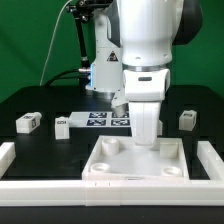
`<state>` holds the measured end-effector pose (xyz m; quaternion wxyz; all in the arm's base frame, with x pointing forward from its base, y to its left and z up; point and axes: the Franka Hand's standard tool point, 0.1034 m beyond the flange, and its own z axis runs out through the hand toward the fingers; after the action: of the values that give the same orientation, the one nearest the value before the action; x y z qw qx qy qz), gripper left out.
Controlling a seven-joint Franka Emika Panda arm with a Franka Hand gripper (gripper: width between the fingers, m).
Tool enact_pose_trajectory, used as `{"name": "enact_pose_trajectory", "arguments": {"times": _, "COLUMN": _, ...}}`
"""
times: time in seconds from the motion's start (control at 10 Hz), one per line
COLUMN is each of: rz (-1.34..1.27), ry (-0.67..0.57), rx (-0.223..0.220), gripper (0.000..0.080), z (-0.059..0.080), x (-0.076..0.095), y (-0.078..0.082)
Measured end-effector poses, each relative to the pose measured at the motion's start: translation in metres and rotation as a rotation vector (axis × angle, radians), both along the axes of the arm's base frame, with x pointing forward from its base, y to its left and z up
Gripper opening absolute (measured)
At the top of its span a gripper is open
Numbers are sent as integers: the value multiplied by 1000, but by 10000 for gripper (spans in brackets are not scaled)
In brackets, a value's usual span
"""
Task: Assemble one leg
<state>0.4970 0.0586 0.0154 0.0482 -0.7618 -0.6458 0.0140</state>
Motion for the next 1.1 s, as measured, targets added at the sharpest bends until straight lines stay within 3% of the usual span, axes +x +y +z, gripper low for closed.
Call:
{"name": "enact_pose_trajectory", "arguments": {"times": 0.1, "rz": 0, "ry": 0, "rx": 0, "gripper": 274, "z": 0, "x": 0, "y": 0}}
{"name": "enact_pose_trajectory", "arguments": {"times": 0.2, "rz": -1, "ry": 0, "rx": 0, "gripper": 274, "z": 0, "x": 0, "y": 0}}
{"name": "enact_pose_trajectory", "arguments": {"times": 0.4, "rz": -1, "ry": 0, "rx": 0, "gripper": 599, "z": 0, "x": 0, "y": -1}}
{"name": "enact_pose_trajectory", "arguments": {"times": 0.5, "rz": -1, "ry": 1, "rx": 0, "gripper": 634, "z": 0, "x": 0, "y": -1}}
{"name": "enact_pose_trajectory", "arguments": {"times": 1.1, "rz": 21, "ry": -6, "rx": 7, "gripper": 649, "z": -8, "x": -3, "y": 5}}
